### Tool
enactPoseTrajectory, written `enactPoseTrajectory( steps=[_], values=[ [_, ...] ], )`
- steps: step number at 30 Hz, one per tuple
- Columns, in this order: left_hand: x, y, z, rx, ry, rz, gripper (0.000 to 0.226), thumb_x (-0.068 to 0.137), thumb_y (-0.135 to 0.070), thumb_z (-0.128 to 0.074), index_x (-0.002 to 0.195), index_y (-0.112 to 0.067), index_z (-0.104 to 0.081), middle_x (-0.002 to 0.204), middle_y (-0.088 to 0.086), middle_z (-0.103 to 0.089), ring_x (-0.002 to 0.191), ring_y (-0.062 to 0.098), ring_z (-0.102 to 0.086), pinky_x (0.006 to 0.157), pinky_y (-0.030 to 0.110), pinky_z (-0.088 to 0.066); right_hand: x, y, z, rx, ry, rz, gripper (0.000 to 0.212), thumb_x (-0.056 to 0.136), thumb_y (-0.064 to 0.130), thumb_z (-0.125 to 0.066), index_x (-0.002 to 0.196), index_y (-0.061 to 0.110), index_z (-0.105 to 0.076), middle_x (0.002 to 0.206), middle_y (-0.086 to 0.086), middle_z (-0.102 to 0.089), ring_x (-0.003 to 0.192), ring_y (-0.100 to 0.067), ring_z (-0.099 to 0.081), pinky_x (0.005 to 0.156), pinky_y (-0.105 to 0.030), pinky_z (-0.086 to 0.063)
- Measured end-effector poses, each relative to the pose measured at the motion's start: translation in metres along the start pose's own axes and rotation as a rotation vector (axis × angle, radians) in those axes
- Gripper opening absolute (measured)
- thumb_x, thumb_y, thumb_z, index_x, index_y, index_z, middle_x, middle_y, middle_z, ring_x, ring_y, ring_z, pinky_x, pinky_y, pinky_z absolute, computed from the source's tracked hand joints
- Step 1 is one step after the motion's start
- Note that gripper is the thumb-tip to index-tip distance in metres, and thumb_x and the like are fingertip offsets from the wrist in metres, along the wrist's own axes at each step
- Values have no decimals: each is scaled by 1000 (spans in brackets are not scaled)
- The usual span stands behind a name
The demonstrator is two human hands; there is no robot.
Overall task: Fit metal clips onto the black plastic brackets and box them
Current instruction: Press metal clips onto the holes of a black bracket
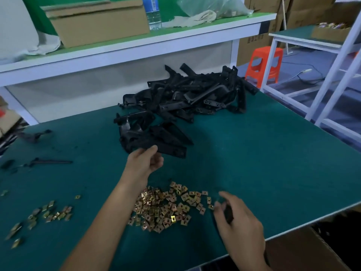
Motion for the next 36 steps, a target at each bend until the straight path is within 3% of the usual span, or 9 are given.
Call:
enactPoseTrajectory(
  steps=[4, 7, 10, 12, 16, 22, 26, 31, 36],
  values=[
    [-84, -1, -14, 244, 36, -251, 15, 96, -34, -68, 97, -18, -70, 83, -3, -73, 76, 16, -72, 67, 27, -58, -1, -1, -9, 52, 164, -87, 80, 81, 76, -58, 147, 55, -18, 133, 27, -35, 102, 0, -53, 71, -39, -54],
    [-136, 13, -48, 518, 16, -390, 21, 87, -50, -66, 86, -30, -65, 78, -12, -71, 70, 2, -66, 63, 19, -51, -3, 6, 2, 76, 93, -35, 81, 82, 70, -60, 149, 51, -20, 146, 16, -32, 129, -10, -46, 74, -43, -55],
    [-171, 34, -87, 828, 3, -554, 28, 90, -58, -63, 100, -32, -65, 94, -15, -69, 87, 1, -61, 76, 23, -49, -10, 7, 8, 201, 29, 106, 41, 101, 34, -55, 139, 41, -43, 132, 14, -46, 122, -22, -51, 84, -38, -51],
    [-185, 41, -106, 911, 63, -678, 37, 94, -56, -57, 112, -26, -68, 108, -10, -67, 103, 7, -57, 88, 24, -46, -11, -3, 12, 318, -19, 106, 38, 92, 13, -53, 124, 34, -52, 106, 26, -52, 102, -25, -57, 82, -27, -43],
    [-188, 31, -96, 915, 98, -882, 22, 98, -36, -58, 102, -20, -73, 99, -8, -71, 96, 6, -57, 87, 23, -45, -7, -25, 10, 380, -18, -50, 26, 99, 5, -56, 114, 26, -56, 96, 12, -54, 95, -22, -57, 77, -24, -35],
    [-106, 18, -37, 1255, -51, -724, 32, 106, -30, -46, 132, -25, -64, 123, -4, -65, 114, 14, -53, 98, 25, -39, -4, -30, 10, 430, 7, -280, 26, 96, 63, -29, 99, 43, -45, 85, 20, -65, 76, 7, -58, 68, -36, -34],
    [-65, 28, -36, 1499, 61, -548, 38, 107, -27, -45, 144, -27, -54, 133, 6, -57, 125, 25, -47, 106, 39, -41, -5, -29, 13, 385, -23, -284, 27, 99, 65, -28, 102, 41, -40, 82, 23, -68, 71, 1, -60, 61, -34, -40],
    [-57, 28, -24, 1337, 49, -510, 13, 101, -27, -58, 107, -27, -69, 112, -4, -62, 114, 18, -55, 99, 35, -47, -4, -25, 10, 352, 28, -282, 42, 87, 68, -41, 125, 51, -33, 79, 26, -71, 74, 10, -62, 65, -27, -44],
    [-57, 27, -25, 1316, 93, -499, 21, 103, -28, -52, 116, -26, -69, 118, -3, -67, 108, 17, -62, 101, 38, -49, -3, -22, 10, 346, 57, -231, 27, 94, 57, -45, 120, 50, -44, 78, 17, -74, 69, 3, -65, 63, -30, -45]
  ],
)
Point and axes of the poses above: each hand's wrist, its own x-axis towards the middle knuckle, its own z-axis out of the back of the hand, y = z × x, the point moved 9 cm from there along x, towards the middle knuckle
